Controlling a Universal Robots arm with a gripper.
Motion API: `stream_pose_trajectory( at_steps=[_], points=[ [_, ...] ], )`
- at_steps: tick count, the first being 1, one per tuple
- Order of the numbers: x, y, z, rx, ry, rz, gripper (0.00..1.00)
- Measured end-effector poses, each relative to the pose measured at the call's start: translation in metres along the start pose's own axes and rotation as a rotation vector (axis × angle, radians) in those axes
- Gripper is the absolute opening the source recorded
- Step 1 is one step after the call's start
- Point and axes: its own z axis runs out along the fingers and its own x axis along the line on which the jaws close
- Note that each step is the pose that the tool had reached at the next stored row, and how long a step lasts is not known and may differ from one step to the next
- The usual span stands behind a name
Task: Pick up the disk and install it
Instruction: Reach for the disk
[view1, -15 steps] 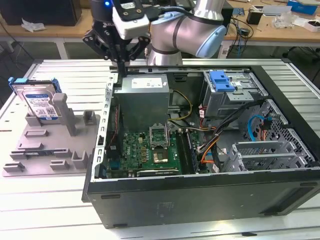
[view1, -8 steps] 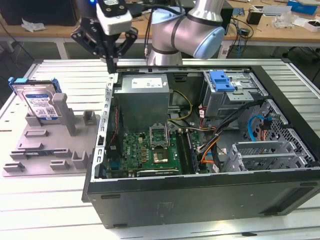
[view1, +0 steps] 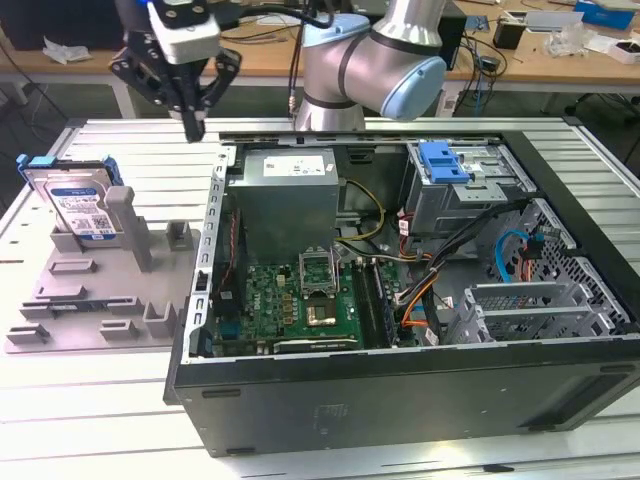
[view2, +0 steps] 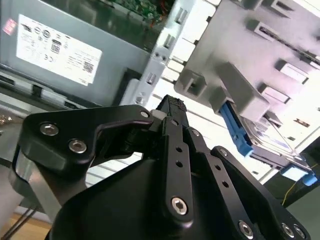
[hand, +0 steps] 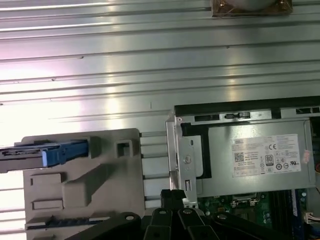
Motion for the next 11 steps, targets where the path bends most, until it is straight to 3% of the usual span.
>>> stream_pose_trajectory(
  at_steps=[7,11],
  points=[
    [0.0321,0.0035,0.0008,0.0008,-0.0001,0.0,0.11],
    [0.0553,0.0058,0.0015,0.0018,-0.0001,0.0,0.11]
  ],
)
